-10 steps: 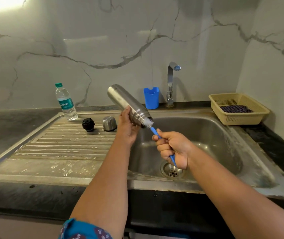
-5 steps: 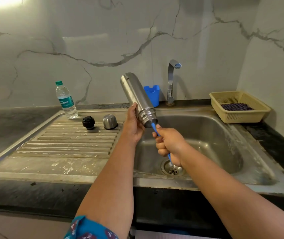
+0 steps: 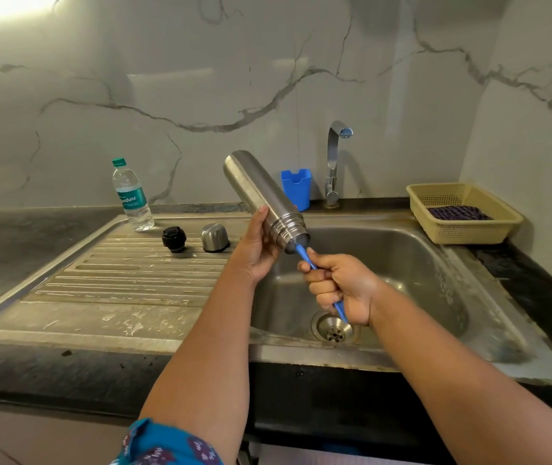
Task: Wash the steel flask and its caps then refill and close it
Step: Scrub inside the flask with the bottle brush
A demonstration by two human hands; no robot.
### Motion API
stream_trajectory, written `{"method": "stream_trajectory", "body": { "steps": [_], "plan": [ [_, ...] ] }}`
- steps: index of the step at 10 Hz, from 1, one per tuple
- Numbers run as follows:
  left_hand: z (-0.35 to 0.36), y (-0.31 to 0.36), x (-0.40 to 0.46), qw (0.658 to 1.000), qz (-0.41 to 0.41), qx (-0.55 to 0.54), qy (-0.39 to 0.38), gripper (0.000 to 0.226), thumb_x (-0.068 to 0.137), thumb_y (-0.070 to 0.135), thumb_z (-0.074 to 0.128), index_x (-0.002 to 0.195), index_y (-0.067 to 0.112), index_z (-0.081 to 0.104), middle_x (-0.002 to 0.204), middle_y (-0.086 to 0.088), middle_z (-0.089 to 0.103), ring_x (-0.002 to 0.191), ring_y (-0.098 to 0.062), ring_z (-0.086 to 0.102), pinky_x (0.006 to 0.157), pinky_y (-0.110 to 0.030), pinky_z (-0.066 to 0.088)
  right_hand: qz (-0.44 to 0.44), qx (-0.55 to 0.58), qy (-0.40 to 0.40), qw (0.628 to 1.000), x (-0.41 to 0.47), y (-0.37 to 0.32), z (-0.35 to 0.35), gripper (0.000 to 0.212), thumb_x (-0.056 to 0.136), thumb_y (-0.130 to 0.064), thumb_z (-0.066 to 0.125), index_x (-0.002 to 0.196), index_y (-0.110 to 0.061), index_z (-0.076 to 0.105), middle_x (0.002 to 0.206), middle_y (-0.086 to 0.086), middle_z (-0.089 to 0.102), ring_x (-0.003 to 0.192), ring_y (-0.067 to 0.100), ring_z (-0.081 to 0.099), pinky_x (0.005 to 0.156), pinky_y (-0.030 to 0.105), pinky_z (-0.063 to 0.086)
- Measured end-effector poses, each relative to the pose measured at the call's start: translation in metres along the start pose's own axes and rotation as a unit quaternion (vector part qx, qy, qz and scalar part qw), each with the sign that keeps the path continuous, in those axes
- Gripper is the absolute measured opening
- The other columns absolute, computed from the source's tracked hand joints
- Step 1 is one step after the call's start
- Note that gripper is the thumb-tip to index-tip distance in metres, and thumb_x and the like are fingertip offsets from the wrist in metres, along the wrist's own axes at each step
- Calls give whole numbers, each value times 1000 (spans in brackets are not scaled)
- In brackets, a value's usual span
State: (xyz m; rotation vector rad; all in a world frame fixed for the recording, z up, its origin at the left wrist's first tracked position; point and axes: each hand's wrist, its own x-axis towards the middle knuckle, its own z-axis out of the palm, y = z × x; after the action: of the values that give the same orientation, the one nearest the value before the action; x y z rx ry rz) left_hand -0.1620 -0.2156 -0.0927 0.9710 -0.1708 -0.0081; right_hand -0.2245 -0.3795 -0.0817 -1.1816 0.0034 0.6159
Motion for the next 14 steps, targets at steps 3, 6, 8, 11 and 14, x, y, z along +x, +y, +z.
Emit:
{"method": "stream_trajectory", "body": {
  "steps": [3, 6, 8, 11, 14],
  "plan": [
    [1, -3, 5, 980, -28, 77, 179, 67, 79, 37, 79, 127, 3, 48, 116, -14, 66, 102, -22, 68, 82, -32, 58, -231, -703, 287, 608, 8, 9, -9, 34, 103, -37, 31, 94, -14, 55, 82, 6, 62, 75, 28, 61, 59, 33, 40],
    [-6, -6, 4, 997, -22, -45, 63, 102, 48, 32, 97, 133, 5, 48, 116, -15, 66, 104, -26, 67, 85, -41, 58, -9, -85, 18, 996, 14, 6, -19, 41, 103, -34, 37, 79, -7, 56, 52, -5, 31, 36, 7, 28, 34, 19, 23],
    [-2, -16, 9, 984, 10, -1, 177, 77, 77, 14, 80, 142, 11, 39, 130, -14, 59, 105, -24, 65, 73, -33, 58, -204, -658, 296, 662, 25, 9, -20, 37, 101, -40, 40, 88, -13, 62, 86, 7, 63, 82, 27, 59, 64, 31, 41],
    [-1, -4, 6, 999, 16, -46, 18, 76, 62, 20, 87, 128, 4, 51, 112, -13, 63, 103, -25, 64, 93, -42, 55, -46, -187, 70, 979, 11, 5, -22, 43, 102, -35, 40, 89, -4, 67, 55, -5, 38, 42, 7, 34, 40, 19, 27],
    [-4, -6, 3, 986, -6, -84, 145, 71, 75, 26, 79, 134, 6, 46, 119, -16, 65, 111, -28, 64, 99, -44, 53, -225, -543, 232, 775, 24, 9, -19, 27, 101, -32, 42, 90, -15, 60, 75, 2, 56, 68, 22, 56, 59, 28, 42]
  ]
}}
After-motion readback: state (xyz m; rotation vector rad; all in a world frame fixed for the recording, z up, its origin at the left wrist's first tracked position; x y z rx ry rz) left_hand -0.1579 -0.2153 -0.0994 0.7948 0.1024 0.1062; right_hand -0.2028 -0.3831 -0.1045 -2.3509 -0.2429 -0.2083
